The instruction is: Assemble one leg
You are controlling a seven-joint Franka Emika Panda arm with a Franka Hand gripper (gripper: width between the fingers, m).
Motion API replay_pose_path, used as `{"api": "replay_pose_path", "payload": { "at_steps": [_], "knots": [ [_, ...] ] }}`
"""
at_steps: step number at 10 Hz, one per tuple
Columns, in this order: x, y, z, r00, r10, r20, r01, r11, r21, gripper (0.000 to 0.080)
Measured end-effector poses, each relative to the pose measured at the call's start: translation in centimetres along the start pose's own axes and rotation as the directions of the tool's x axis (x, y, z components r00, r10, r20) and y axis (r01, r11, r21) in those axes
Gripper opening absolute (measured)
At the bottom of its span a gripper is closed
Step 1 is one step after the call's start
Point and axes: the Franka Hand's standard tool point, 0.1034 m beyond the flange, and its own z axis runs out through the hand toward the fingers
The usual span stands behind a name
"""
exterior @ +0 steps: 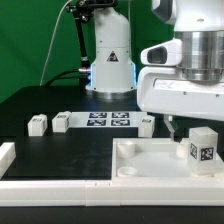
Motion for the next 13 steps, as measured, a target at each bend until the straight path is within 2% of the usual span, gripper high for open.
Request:
{"api": "replay_pose_path", "payload": {
  "at_steps": [3,5,6,7,8,9,10,11,12,13],
  "knots": [
    [0.1,0.15,0.0,0.957,-0.291,-0.001,0.291,0.957,-0.003,0.0649],
    [0.19,0.27,-0.03,0.868,-0.497,0.0,0.497,0.867,-0.016,0.0649],
    [0.21,0.27,-0.07,0.845,-0.535,0.0,0.535,0.845,-0.017,0.0649],
    [0.23,0.31,-0.03,0.822,-0.57,0.0,0.569,0.822,-0.018,0.0521],
    [0.22,0.31,-0.02,0.827,-0.563,0.0,0.563,0.826,-0.018,0.0521],
    [0.22,0.3,-0.01,0.828,-0.56,0.0,0.56,0.828,-0.017,0.0348],
    [0.19,0.27,0.0,0.84,-0.542,0.0,0.542,0.84,-0.016,0.0348],
    [0.18,0.25,0.0,0.846,-0.533,0.0,0.533,0.846,-0.016,0.0291],
    [0.17,0.25,0.02,0.867,-0.498,-0.001,0.498,0.867,-0.016,0.0291],
    [0.14,0.2,0.11,0.922,-0.388,-0.002,0.388,0.922,-0.008,0.0291]
  ]
}}
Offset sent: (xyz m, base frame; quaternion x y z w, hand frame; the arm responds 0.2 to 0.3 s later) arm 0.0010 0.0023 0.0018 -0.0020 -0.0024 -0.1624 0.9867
